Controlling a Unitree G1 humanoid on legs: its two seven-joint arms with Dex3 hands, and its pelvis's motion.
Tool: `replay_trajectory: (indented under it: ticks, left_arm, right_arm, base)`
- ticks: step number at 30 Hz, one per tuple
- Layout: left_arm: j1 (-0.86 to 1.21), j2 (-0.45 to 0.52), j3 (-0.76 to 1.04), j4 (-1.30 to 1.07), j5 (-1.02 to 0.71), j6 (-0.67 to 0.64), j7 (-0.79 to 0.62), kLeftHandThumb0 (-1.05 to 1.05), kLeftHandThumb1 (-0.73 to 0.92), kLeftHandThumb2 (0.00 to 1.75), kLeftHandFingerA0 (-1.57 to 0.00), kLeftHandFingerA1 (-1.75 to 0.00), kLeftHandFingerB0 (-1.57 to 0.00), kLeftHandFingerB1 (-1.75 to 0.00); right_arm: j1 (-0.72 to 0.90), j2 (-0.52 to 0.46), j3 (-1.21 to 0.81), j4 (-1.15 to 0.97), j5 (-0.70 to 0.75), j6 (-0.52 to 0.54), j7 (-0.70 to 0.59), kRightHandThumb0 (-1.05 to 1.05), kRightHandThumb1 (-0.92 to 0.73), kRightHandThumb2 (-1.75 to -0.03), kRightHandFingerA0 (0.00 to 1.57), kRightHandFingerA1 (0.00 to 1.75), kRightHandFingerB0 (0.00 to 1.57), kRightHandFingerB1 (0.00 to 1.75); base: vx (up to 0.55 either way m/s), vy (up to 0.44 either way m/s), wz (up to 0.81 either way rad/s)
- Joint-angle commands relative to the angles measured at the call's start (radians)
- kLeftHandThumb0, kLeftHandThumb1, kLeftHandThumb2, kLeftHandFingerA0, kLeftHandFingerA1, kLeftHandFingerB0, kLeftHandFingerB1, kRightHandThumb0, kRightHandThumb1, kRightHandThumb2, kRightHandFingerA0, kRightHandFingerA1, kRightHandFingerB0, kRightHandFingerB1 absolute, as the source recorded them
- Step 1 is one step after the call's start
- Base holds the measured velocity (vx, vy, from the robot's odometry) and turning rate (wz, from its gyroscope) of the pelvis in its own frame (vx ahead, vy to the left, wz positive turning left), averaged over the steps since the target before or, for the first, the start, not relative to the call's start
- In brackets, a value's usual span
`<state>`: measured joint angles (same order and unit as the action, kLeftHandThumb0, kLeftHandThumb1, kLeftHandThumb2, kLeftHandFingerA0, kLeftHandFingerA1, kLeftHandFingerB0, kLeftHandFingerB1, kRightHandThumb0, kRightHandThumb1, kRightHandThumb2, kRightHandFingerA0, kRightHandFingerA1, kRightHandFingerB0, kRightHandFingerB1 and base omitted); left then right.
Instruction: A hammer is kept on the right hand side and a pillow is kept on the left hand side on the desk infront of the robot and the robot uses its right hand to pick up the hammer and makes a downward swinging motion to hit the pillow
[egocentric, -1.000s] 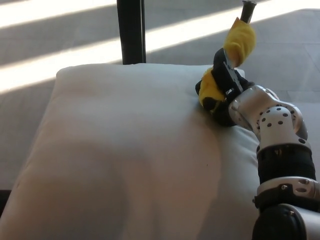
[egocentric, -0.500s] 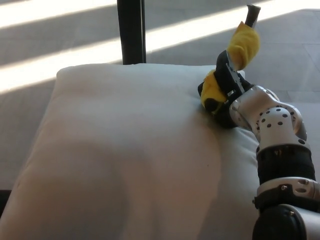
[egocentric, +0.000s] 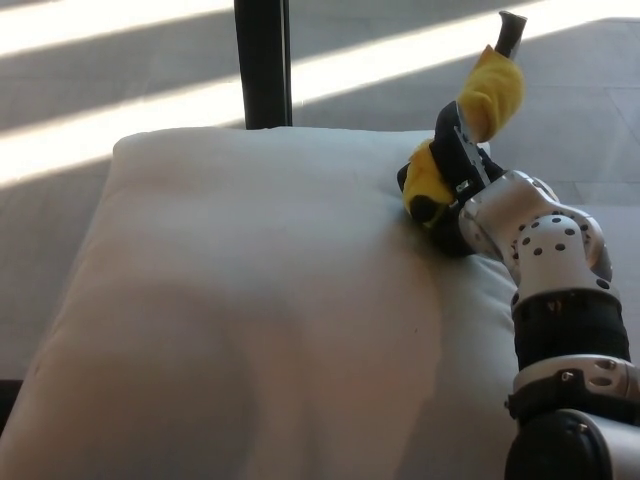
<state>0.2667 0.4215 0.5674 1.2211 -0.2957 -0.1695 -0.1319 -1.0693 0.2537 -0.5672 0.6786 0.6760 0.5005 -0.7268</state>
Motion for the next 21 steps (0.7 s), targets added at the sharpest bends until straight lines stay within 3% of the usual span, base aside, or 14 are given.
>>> replay_trajectory:
  ticks: [1,11,12,13,17,18,19,21]
  left_arm:
    - [0.012,0.036,-0.010,-0.020,0.004,-0.014,-0.032,-0.72,0.87,0.66,-0.76,-0.54,-0.76,-0.49]
    - [0.019,0.043,-0.014,-0.021,0.009,-0.014,-0.032,-0.72,0.87,0.66,-0.76,-0.54,-0.76,-0.49]
    - [-0.116,0.079,-0.006,-0.052,-0.023,-0.018,-0.142,-0.79,0.85,0.66,-0.75,-0.63,-0.77,-0.51]
    - [-0.115,0.078,-0.003,-0.064,-0.031,-0.010,-0.158,-0.76,0.87,0.66,-0.66,-0.56,-0.72,-0.49]
    - [-0.122,0.077,-0.018,-0.077,-0.011,-0.026,-0.157,-0.73,0.90,0.67,-0.71,-0.60,-0.76,-0.48]
    - [-0.124,0.078,-0.016,-0.079,-0.012,-0.023,-0.161,-0.76,0.88,0.67,-0.76,-0.61,-0.79,-0.48]
    - [-0.126,0.082,-0.011,-0.078,-0.018,-0.014,-0.166,-0.75,0.90,0.68,-0.75,-0.61,-0.81,-0.49]
    - [-0.133,0.088,-0.005,-0.079,-0.020,-0.007,-0.161,-0.75,0.88,0.66,-0.75,-0.58,-0.78,-0.48]
  right_arm:
    - [0.200,0.413,0.004,-0.059,0.063,-0.191,-0.066,-0.47,-0.87,-0.68,1.09,1.75,0.75,1.61]
    - [0.223,0.415,0.011,-0.069,0.069,-0.193,-0.069,-0.47,-0.87,-0.68,1.09,1.75,0.75,1.61]
    - [0.232,0.320,-0.009,-0.001,0.067,-0.166,0.008,-0.52,-0.88,-0.68,1.07,1.75,0.74,1.65]
    - [0.210,0.295,-0.008,-0.002,0.069,-0.146,0.004,-0.50,-0.86,-0.68,1.06,1.75,0.77,1.68]
    - [0.132,0.190,0.001,-0.031,0.084,-0.067,0.006,-0.56,-0.90,-0.72,1.01,1.75,0.76,1.71]
    - [0.128,0.166,0.021,-0.050,0.076,-0.048,0.031,-0.72,-0.70,-1.00,1.30,1.58,0.98,1.40]
    - [0.127,0.143,0.033,-0.064,0.076,-0.020,0.050,-0.52,-0.92,-0.69,1.02,1.75,0.75,1.75]
    - [0.084,0.094,0.032,-0.071,0.084,0.029,0.009,-0.49,-0.91,-0.67,1.03,1.75,0.75,1.75]
  base:
    - [0.00,0.000,0.00]
    - [0.00,0.000,0.00]
    - [0.00,0.000,0.00]
    - [0.00,0.000,0.00]
    - [0.00,0.000,0.00]
    - [0.00,0.000,0.00]
    - [0.00,0.000,0.00]
    - [0.00,0.000,0.00]
